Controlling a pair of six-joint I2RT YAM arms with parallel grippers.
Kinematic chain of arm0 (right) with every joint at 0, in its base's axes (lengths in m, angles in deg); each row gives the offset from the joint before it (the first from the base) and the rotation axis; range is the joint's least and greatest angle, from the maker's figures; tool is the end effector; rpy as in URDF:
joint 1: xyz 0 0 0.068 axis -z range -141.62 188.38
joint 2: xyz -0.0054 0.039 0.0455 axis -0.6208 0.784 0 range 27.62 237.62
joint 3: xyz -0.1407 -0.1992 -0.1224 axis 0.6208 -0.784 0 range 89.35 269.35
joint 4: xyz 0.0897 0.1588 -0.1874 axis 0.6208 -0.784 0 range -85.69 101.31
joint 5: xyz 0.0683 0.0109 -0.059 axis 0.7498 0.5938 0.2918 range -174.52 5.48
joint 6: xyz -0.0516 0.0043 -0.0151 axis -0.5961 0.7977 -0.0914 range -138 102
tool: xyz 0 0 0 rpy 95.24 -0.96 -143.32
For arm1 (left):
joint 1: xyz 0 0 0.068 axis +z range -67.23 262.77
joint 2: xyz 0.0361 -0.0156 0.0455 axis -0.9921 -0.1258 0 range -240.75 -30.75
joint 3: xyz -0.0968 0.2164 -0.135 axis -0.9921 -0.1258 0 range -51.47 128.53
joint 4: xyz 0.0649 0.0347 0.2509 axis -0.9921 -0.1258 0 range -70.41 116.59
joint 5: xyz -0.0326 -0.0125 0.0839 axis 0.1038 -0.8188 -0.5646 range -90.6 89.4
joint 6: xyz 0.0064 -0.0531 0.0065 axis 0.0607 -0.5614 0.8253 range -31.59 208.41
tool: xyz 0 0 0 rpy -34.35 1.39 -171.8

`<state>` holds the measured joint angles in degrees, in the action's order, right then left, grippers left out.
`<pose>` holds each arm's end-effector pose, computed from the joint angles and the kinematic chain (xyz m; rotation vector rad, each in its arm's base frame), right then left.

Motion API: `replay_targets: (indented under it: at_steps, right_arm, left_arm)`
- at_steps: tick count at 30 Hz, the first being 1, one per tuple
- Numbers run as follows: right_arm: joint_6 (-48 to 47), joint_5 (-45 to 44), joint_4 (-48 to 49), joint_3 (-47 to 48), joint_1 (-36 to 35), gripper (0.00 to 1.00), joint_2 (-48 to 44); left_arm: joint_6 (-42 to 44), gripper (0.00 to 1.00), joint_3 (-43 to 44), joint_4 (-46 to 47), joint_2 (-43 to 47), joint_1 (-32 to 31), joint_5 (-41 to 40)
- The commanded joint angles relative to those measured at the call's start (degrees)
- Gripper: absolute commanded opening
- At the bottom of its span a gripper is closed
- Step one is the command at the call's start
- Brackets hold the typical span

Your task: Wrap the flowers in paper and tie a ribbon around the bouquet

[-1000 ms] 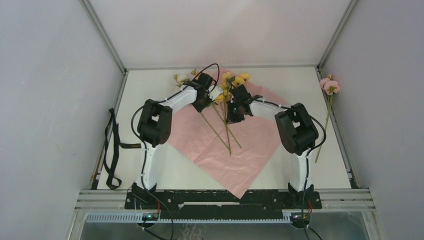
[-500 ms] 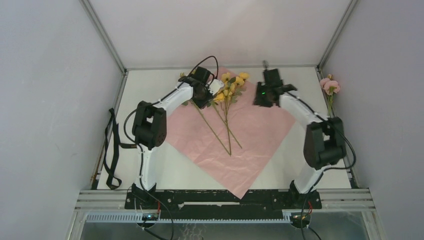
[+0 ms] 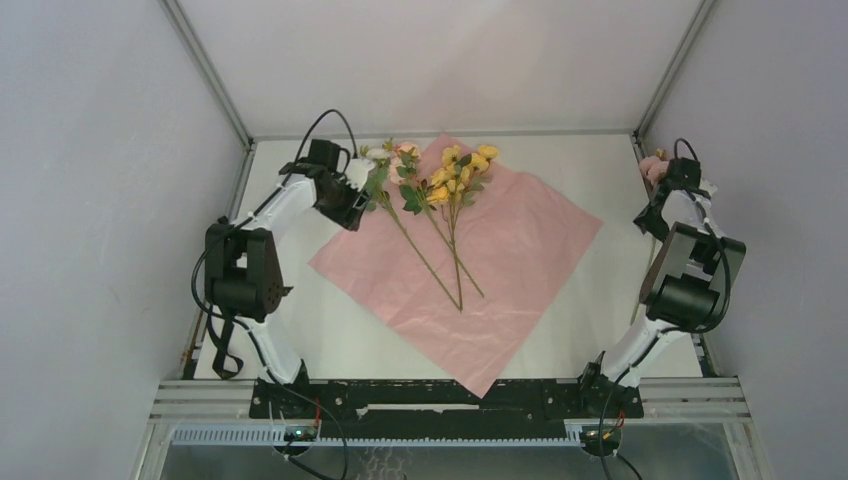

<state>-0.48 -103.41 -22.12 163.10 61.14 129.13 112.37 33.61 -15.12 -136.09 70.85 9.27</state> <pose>0.3361 -0.1535 0.2168 1.0064 2.4189 -0.4658 0.3820 -0.0870 0.2433 0.8653 2.4882 -0.1573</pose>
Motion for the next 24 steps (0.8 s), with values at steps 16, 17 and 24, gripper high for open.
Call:
replay_targets:
  at_steps: [16,17,24]
  right_arm:
    - [-5.1,31.0,-4.0,0.4,5.5,0.3,12.6]
    - [-5.5,30.6,-4.3,0.3,4.3,0.27,12.3]
    - [-8.3,23.2,-6.8,0.2,-3.6,0.02,9.0]
  left_arm:
    - [-3.7,0.65,-7.6,1.2,6.5,4.4,3.0]
    - [-3.6,0.65,-7.6,1.2,6.6,4.4,2.9]
    - [-3.8,0.65,-8.1,1.4,7.0,4.4,4.0]
